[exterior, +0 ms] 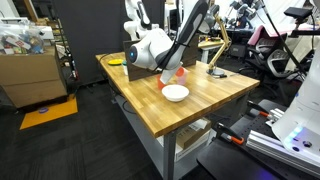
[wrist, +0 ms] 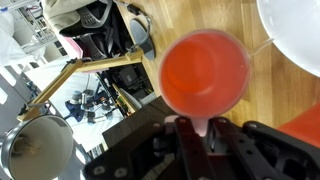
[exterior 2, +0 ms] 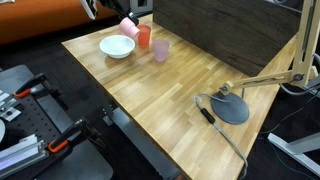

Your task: Pour the liquid from the pink cup into the white bowl

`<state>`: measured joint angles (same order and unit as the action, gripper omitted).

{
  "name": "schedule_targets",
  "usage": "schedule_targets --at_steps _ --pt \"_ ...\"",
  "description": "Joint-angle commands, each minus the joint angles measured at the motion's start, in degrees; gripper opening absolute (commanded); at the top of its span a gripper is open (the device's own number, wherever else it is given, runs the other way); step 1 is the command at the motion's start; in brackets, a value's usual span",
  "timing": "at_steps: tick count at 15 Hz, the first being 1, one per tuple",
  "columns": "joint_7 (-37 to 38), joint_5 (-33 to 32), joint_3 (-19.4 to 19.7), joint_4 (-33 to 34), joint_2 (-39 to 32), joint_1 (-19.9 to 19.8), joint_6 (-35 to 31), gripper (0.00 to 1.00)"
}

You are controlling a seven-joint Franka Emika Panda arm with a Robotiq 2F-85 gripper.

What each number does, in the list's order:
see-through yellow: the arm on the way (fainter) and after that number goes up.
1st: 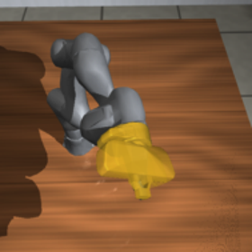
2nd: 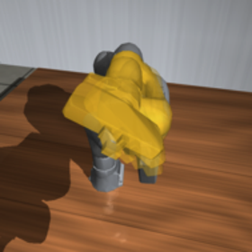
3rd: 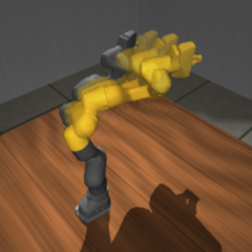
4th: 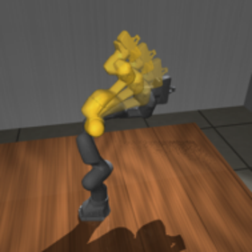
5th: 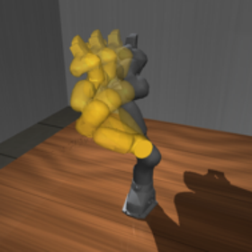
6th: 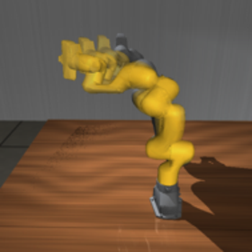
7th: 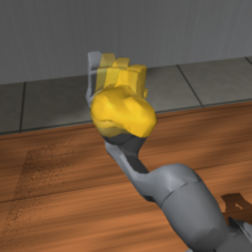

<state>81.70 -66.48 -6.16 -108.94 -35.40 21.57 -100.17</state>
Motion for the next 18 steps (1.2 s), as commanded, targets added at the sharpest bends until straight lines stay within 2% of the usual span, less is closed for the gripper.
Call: schedule_targets --at_steps 1,18 --pt "-0.5 -2.8 -0.7 0.4 -0.4 -0.1 2.5 0.04" --pt "-0.6 -6.8 -1.7 0.4 -0.5 -0.4 4.6 0.04"
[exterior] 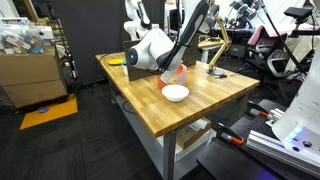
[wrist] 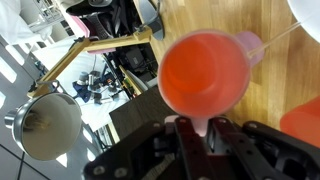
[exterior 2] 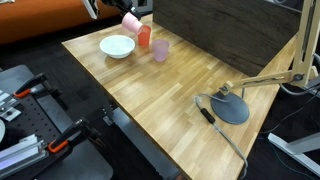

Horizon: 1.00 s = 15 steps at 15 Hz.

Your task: Pour the liquid from the pink cup into the white bowl

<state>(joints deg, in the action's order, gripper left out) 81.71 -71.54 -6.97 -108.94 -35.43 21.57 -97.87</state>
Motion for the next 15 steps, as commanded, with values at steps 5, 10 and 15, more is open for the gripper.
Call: schedule_targets --at_steps 5,10,15 --pt "-0.4 -1.8 -1.0 0.3 -0.5 -0.4 2.5 0.04" --pt "-0.3 -0.2 -1.5 0.3 -0.5 -1.2 1.2 0.04" --pt "-1.3 3.6 -3.0 0.2 -1.2 -2.8 -1.2 0.04"
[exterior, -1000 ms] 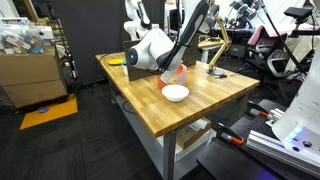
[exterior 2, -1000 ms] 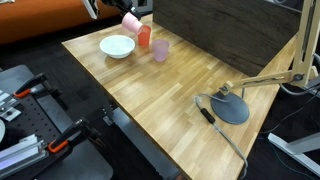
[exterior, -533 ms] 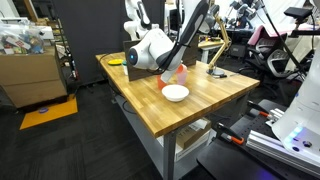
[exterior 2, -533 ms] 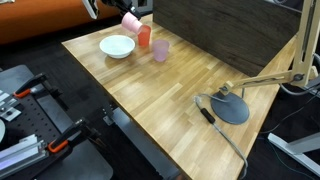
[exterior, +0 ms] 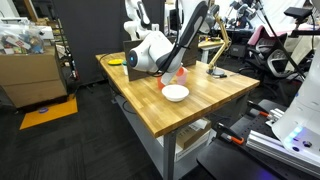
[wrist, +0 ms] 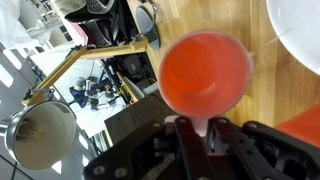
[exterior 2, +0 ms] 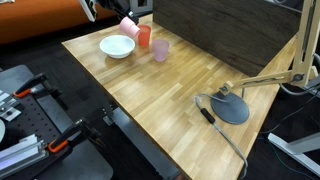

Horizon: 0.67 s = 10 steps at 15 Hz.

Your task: Pour the liquid from the pink cup into the white bowl

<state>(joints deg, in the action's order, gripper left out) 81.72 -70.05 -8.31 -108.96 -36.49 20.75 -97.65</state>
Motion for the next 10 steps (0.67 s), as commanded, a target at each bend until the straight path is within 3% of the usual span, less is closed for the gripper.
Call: schedule_targets --at_steps 1,6,10 --pt "-1.5 3.3 -2.0 0.2 -0.3 -2.5 -2.1 0.04" --pt "-6.3 13.2 -4.0 0.7 1.8 -4.4 -8.9 0.04" --pt "-6.5 20.8 -1.7 -0.3 6.2 -6.6 -12.5 0.04"
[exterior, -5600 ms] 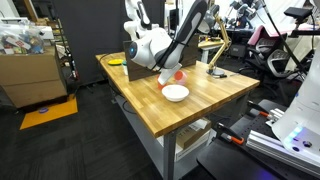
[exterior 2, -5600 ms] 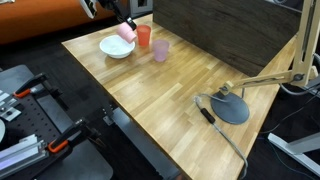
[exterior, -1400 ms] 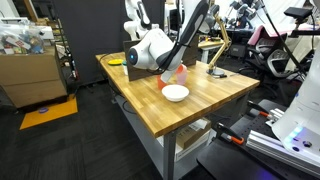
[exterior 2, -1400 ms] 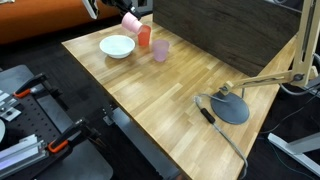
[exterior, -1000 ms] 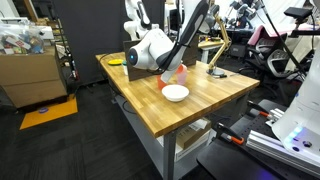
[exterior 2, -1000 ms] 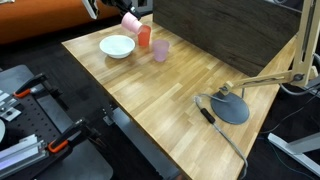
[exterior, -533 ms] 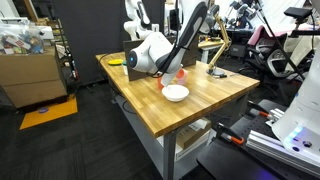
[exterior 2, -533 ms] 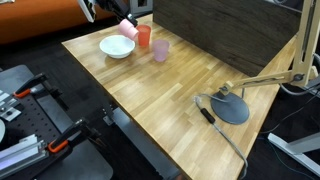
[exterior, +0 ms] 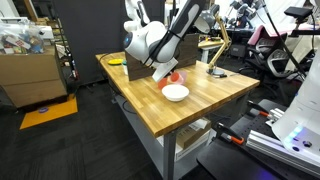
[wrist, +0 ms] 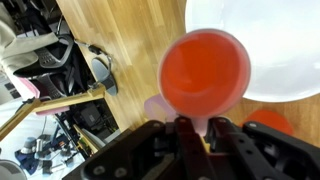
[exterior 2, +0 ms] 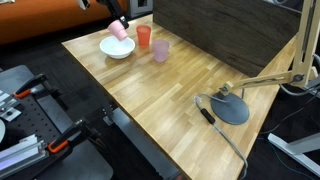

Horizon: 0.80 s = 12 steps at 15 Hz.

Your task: Pour the liquid from the pink cup into the white bowl

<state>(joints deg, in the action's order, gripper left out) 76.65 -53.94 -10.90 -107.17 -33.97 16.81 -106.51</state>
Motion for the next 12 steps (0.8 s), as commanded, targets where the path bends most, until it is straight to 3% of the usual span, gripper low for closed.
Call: schedule_targets --at_steps 1,6,12 --pt "-1.8 6.5 1.5 -2.8 5.1 -3.7 -4.6 0.04" --pt "-3.2 18.8 6.0 -8.7 13.4 -10.0 -11.5 0.04" --pt "-2.1 32.4 13.1 -22.6 21.7 -15.5 -18.9 0.04"
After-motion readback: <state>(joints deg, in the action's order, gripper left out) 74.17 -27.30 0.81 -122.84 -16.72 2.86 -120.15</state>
